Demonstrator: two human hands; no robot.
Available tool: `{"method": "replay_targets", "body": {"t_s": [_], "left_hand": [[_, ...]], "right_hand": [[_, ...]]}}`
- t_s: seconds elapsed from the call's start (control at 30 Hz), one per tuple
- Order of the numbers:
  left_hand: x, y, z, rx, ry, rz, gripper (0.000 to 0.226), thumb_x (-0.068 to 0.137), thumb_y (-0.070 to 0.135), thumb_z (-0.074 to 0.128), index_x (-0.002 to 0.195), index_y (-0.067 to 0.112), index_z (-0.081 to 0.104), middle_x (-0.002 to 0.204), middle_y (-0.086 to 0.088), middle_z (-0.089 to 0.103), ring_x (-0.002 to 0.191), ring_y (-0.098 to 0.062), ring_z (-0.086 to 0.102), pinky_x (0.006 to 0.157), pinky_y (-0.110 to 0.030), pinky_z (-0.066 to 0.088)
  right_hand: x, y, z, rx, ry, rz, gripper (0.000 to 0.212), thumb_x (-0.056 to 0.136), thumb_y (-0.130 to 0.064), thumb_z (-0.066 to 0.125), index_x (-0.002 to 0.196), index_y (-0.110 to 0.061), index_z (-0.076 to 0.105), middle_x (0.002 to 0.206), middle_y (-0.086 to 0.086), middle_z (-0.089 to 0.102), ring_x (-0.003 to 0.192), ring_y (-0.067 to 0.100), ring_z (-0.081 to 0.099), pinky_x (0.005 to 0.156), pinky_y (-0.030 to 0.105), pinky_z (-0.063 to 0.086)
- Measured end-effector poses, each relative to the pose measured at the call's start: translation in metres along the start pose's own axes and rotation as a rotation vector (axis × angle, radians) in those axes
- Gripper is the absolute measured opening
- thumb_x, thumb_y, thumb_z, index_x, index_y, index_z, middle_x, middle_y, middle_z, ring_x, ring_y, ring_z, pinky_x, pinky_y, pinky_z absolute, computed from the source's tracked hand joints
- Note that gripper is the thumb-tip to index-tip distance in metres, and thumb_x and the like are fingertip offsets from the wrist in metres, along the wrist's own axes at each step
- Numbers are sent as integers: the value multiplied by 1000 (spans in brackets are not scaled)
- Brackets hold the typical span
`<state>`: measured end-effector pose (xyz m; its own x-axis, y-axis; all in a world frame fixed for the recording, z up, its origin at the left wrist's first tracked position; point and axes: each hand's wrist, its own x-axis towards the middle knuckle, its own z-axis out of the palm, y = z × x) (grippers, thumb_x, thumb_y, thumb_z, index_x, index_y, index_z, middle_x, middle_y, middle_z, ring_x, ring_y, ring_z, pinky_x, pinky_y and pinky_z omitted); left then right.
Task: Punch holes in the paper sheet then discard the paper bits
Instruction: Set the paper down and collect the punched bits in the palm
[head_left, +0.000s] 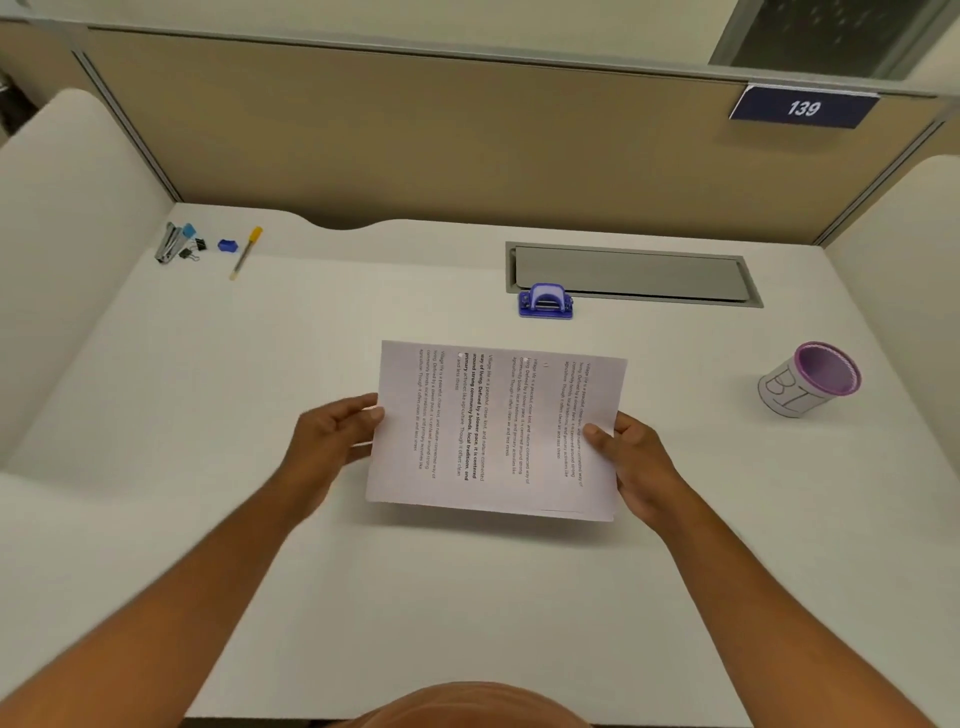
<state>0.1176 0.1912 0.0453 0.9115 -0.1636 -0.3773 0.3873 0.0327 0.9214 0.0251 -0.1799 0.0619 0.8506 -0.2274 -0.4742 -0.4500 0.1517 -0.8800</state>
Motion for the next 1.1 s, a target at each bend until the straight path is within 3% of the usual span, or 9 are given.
{"method": "replay_targets", "body": {"t_s": [0.27, 0.47, 0.6, 0.7, 0.8, 0.83, 0.9, 1.0, 1.1], "left_hand": [[23, 39, -14, 376, 15, 280, 12, 94, 14, 83, 105, 19, 84, 100, 6, 85, 91, -14, 80, 76, -27, 67], [16, 33, -13, 500, 116, 416, 13, 92, 18, 84, 103, 25, 84, 91, 26, 80, 83, -1, 76, 83, -26, 62], [7, 30, -10, 482, 124, 463, 17, 95, 21, 83, 102, 36, 82, 95, 29, 80, 83, -3, 77, 83, -21, 61], [4, 29, -9, 523, 132, 485, 13, 95, 19, 82, 108, 23, 85, 93, 30, 79, 82, -2, 77, 83, -21, 61], [1, 33, -7, 582, 162, 500, 14, 94, 15, 83, 108, 18, 85, 95, 26, 79, 89, -1, 78, 86, -22, 61], [0, 35, -7, 595, 162, 506, 14, 93, 14, 83, 106, 20, 85, 92, 29, 78, 89, 0, 78, 85, -20, 60], [-1, 38, -7, 598, 154, 519, 12, 93, 15, 83, 103, 21, 85, 90, 33, 78, 89, 2, 78, 82, -15, 58], [-2, 41, -7, 603, 162, 532, 13, 94, 20, 83, 107, 17, 85, 98, 14, 82, 91, -6, 79, 86, -22, 60], [-2, 42, -7, 608, 168, 543, 14, 94, 16, 82, 108, 14, 85, 102, 5, 83, 93, -12, 80, 89, -29, 60]], "right_hand": [[-9, -21, 10, -108, 72, -191, 25, 103, -16, 63, 125, -27, 71, 120, -3, 78, 110, 19, 74, 92, 39, 60], [-21, -22, 12, -270, 221, -333, 31, 94, -11, 75, 96, -42, 76, 97, -26, 78, 94, -3, 74, 77, 6, 54], [-24, -21, 13, -355, 293, -406, 33, 90, -17, 80, 95, -49, 74, 94, -33, 75, 89, 10, 74, 81, 23, 58], [-25, -21, 12, -393, 327, -443, 24, 90, -19, 80, 97, -41, 77, 91, -35, 73, 93, 27, 71, 86, 43, 59], [-24, -23, 9, -390, 366, -425, 19, 88, -18, 82, 107, -17, 81, 97, -7, 80, 89, 40, 70, 87, 53, 58], [-23, -23, 8, -390, 375, -425, 19, 87, -17, 82, 107, -15, 81, 98, 0, 80, 89, 42, 70, 88, 55, 58], [-25, -24, 8, -380, 365, -435, 17, 88, -14, 81, 103, -20, 81, 96, -6, 81, 92, 38, 72, 92, 54, 58], [-27, -28, 9, -369, 343, -438, 19, 88, -12, 80, 99, -27, 80, 92, -27, 78, 97, 22, 75, 96, 48, 59], [-25, -29, 8, -372, 353, -426, 18, 88, -16, 82, 98, -31, 79, 93, -23, 78, 89, 31, 74, 92, 51, 59]]}}
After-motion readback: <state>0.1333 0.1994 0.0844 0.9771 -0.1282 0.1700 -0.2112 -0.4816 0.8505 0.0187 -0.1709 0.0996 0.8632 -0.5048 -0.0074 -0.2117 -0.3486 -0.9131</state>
